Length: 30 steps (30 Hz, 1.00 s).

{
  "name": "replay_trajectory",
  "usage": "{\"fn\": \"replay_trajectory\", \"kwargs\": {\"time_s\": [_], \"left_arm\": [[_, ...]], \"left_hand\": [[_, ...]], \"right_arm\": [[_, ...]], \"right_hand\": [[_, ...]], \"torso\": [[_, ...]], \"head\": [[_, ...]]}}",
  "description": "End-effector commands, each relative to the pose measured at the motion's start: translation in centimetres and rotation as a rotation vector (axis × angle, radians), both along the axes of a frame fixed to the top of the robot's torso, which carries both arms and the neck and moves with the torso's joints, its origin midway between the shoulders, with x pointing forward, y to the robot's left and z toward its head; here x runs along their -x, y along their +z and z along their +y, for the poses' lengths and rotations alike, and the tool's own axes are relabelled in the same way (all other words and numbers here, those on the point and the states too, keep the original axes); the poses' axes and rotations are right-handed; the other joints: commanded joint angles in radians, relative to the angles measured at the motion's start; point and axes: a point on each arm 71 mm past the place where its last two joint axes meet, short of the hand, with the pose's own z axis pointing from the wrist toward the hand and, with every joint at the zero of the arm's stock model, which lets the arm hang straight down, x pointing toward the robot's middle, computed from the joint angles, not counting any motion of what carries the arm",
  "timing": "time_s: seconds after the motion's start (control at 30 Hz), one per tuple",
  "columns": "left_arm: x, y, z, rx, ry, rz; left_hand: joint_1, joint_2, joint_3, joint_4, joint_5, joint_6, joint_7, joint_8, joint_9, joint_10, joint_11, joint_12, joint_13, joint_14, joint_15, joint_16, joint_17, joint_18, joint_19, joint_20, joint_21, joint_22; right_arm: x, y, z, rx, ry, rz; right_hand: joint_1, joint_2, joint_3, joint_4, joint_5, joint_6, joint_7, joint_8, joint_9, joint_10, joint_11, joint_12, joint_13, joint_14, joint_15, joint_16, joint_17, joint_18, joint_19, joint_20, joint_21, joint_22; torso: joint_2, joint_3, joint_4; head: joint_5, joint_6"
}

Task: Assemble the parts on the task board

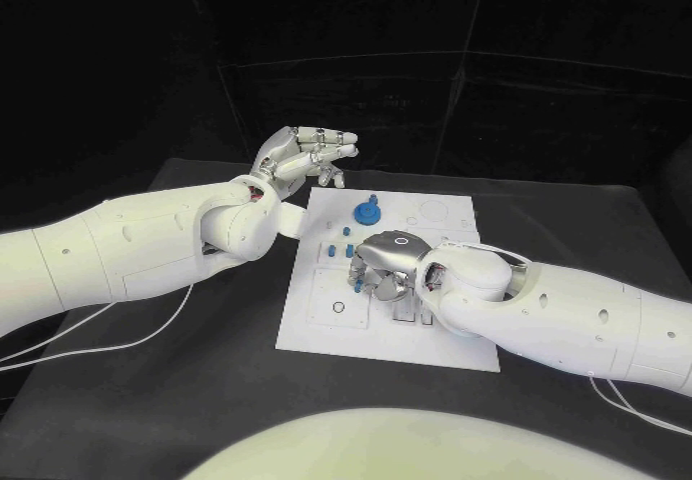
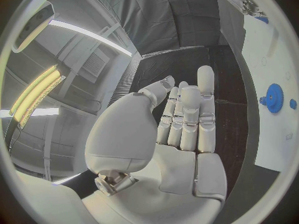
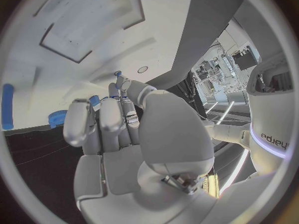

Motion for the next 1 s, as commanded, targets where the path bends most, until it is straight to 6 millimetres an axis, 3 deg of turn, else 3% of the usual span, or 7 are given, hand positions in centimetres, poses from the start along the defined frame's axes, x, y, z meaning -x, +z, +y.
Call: {"fn": "replay_trajectory", "kwargs": {"time_s": [0.03, 1.0], "left_arm": [[0.00, 0.16, -0.10, 0.010, -0.011, -0.004], [0.03, 0.15, 0.03, 0.010, -0.013, -0.001]], "left_hand": [[0.007, 0.003, -0.005, -0.001, -0.003, -0.001, 0.004, 0.005, -0.001, -0.008, 0.001, 0.003, 0.001, -0.008, 0.000, -0.007, -0.001, 0.014, -0.002, 0.000, -0.003, -0.001], [0.008, 0.003, -0.007, -0.002, -0.003, -0.003, 0.004, 0.005, -0.002, -0.010, 0.002, 0.005, 0.000, -0.009, 0.001, -0.008, -0.003, 0.014, -0.001, 0.000, -0.004, -0.002]], "right_arm": [[0.03, -0.06, 0.13, 0.021, 0.007, -0.005], [0.30, -0.32, 0.75, 0.067, 0.023, -0.030]], "right_hand": [[-0.001, 0.006, -0.001, 0.002, -0.001, 0.000, 0.004, -0.003, -0.002, 0.020, -0.019, 0.001, 0.001, 0.036, 0.000, 0.005, -0.001, -0.006, 0.005, 0.004, 0.003, 0.001], [-0.014, 0.003, -0.015, 0.004, 0.000, -0.007, 0.006, -0.008, -0.003, 0.011, -0.017, -0.005, 0.001, 0.033, 0.002, 0.005, -0.009, -0.005, 0.000, 0.006, 0.001, -0.003]], "torso": [[0.001, 0.0003, 0.0000], [0.000, -0.0004, 0.0001]], "head": [[0.000, -0.001], [0.002, -0.007]]}}
